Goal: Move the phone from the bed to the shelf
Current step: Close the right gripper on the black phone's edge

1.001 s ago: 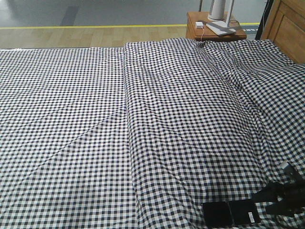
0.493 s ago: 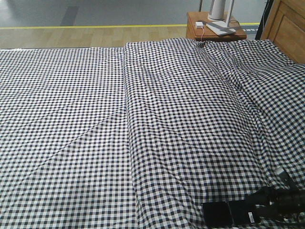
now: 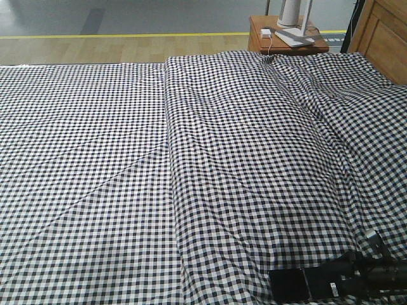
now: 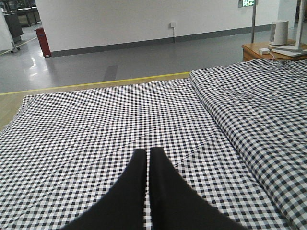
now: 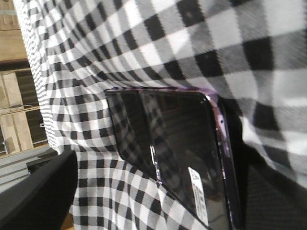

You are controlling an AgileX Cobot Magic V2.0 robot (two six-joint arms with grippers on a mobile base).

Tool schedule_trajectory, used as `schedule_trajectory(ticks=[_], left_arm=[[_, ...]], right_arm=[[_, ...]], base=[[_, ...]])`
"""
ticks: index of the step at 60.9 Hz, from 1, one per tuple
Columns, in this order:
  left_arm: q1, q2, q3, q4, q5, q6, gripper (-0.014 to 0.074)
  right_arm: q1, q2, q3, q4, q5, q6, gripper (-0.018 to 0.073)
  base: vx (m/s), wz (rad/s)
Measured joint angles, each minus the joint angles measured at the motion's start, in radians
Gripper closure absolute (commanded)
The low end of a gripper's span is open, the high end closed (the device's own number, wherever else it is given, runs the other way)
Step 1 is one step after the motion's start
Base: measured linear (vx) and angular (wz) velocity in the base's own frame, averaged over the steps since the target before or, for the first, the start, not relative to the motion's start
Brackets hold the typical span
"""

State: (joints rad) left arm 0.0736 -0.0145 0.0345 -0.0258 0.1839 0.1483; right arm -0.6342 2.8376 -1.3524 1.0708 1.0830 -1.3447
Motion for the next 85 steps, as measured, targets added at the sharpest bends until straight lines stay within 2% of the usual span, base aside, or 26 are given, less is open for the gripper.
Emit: schedule_trajectory(ticks=[20,30,36,52,71,85], left_arm=[[0.0,0.0,0.0,0.0,0.0,0.0,0.0595],[0.0,0.0,0.0,0.0,0.0,0.0,0.0595],[0.0,0.0,0.0,0.0,0.0,0.0,0.0595],[0.0,0.0,0.0,0.0,0.0,0.0,0.0595],[0.0,0.0,0.0,0.0,0.0,0.0,0.0595],[0.0,0.0,0.0,0.0,0.0,0.0,0.0595]], right_arm=[[0.097,0.001,0.0,0.003,0.002,-0.01,-0.0032],[0.116,0.001,-0.006,0.003,0.003,-0.01,0.0033],[0.116,0.001,-0.007,0.003,0.003,-0.01,0.0132],[0.116,0.005,-0.007,0.003,0.003,-0.028,0.0577],[0.116,0.006,-0.01,0.003,0.035,-0.082,0.0569],[0.116,-0.014,-0.01,-0.001,0.039,-0.06,0.0569]], base=[[0.0,0.0],[0.0,0.0],[0.0,0.0],[0.0,0.0],[0.0,0.0],[0.0,0.0]])
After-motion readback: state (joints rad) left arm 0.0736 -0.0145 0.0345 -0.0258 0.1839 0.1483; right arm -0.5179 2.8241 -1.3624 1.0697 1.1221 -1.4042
